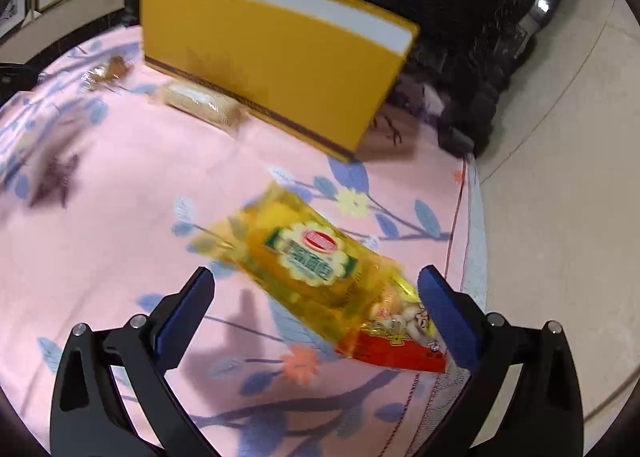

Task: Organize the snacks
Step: 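Grasp the round bread pack with the left tool while the right tool grasps the yellow soft-bread pack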

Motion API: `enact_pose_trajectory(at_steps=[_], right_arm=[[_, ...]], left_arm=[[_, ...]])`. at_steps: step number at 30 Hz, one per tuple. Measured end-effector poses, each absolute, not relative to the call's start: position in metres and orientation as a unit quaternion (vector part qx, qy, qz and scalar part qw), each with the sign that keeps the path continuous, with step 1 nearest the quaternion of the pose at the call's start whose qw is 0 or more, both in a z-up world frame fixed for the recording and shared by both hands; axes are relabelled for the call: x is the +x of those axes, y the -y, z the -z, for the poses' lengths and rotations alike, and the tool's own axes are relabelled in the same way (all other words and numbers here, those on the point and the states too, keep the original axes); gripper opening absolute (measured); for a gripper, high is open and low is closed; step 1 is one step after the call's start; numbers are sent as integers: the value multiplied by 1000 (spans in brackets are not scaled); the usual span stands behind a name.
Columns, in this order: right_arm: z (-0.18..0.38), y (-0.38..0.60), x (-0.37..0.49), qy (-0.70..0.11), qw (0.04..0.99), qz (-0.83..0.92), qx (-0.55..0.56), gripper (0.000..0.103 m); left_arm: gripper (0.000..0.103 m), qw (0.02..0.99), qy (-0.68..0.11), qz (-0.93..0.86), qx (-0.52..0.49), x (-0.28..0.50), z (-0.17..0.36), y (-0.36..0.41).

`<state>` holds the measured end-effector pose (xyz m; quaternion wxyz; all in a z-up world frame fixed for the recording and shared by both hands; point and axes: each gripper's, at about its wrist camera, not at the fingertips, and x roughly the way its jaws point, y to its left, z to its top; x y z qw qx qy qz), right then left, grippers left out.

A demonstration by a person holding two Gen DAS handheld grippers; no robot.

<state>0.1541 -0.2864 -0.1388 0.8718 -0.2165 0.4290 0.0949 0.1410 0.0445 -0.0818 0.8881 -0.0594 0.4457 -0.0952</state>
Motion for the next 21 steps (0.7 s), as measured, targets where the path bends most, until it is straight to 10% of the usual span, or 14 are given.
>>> enact_pose_trajectory(at_steps=[9, 15, 21], right_arm=[[169, 299, 226, -506, 848, -115, -110, 102], [160, 290, 195, -503, 861, -72, -32, 47], [164, 233, 153, -473, 872, -108, -61, 50]], left_arm=[[97, 890, -444, 87, -52, 140, 76, -47], [97, 894, -440, 67, -45, 153, 79, -71], [97, 880, -463, 80, 67, 209, 111, -65]])
